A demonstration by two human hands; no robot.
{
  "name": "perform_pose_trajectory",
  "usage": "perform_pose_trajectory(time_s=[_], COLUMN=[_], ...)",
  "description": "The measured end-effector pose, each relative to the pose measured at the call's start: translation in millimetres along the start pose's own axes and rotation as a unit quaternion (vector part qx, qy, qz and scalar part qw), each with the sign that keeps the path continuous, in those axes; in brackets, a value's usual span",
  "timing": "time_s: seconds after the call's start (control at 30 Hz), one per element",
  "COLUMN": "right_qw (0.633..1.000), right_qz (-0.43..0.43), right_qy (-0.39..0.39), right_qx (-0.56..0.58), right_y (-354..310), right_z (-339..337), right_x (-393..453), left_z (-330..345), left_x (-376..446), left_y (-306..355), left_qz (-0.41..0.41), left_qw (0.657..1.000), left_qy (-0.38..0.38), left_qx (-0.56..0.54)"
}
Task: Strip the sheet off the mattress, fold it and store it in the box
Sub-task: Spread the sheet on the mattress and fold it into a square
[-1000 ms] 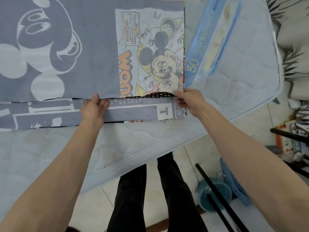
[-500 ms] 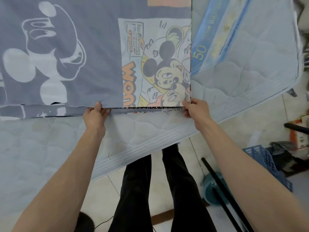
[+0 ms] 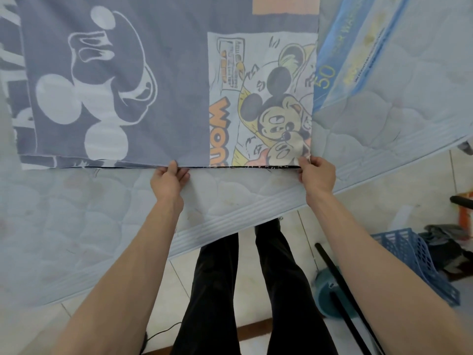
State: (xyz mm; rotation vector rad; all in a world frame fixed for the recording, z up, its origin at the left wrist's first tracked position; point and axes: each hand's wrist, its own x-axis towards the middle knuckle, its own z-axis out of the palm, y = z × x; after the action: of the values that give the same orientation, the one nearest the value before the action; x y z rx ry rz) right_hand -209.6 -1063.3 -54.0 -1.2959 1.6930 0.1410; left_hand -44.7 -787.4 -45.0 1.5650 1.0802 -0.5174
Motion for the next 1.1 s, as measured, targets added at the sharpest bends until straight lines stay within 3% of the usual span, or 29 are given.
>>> perform_pose_trajectory(time_s=[0.2, 0.33, 0.57, 0.67, 0.73, 0.8, 0.9, 1.0, 1.1], right_qw=[0.992, 0.980, 0.957, 0.920, 0.909, 0.896, 0.834, 0.800, 0.713], right_qz=[-0.027, -0.037, 0.014, 0.049, -0.013, -0.188, -0.412, -0.456, -0.503], right_qy=[0.117, 0.171, 0.236, 0.329, 0.346, 0.282, 0.121, -0.106, -0.183], right_qx=[-0.032, -0.093, -0.167, -0.209, -0.232, -0.286, -0.346, -0.374, -0.453], right_y=[5, 4, -1, -25, -39, -44, -55, -74, -82], right_z=[19, 38, 55, 80, 108, 143, 207, 273, 322], right_x=[-11, -14, -11, -33, -64, -100, -145, -182, -214], left_z=[-7, -22, -86, -124, -149, -171, -196, -207, -211], left_x=[-7, -3, 68, 106, 133, 155, 179, 197, 210], left_y=[8, 43, 114, 146, 162, 172, 185, 195, 195], left_qz=[-0.034, -0.059, -0.049, -0.043, -0.032, -0.020, 0.006, 0.026, 0.100], left_qw=[0.999, 0.995, 0.971, 0.968, 0.968, 0.972, 0.975, 0.984, 0.991], left_qy=[-0.023, -0.033, 0.038, 0.064, 0.085, 0.104, 0.129, 0.102, 0.082], left_qx=[0.025, -0.070, -0.233, -0.239, -0.234, -0.210, -0.179, -0.142, -0.038])
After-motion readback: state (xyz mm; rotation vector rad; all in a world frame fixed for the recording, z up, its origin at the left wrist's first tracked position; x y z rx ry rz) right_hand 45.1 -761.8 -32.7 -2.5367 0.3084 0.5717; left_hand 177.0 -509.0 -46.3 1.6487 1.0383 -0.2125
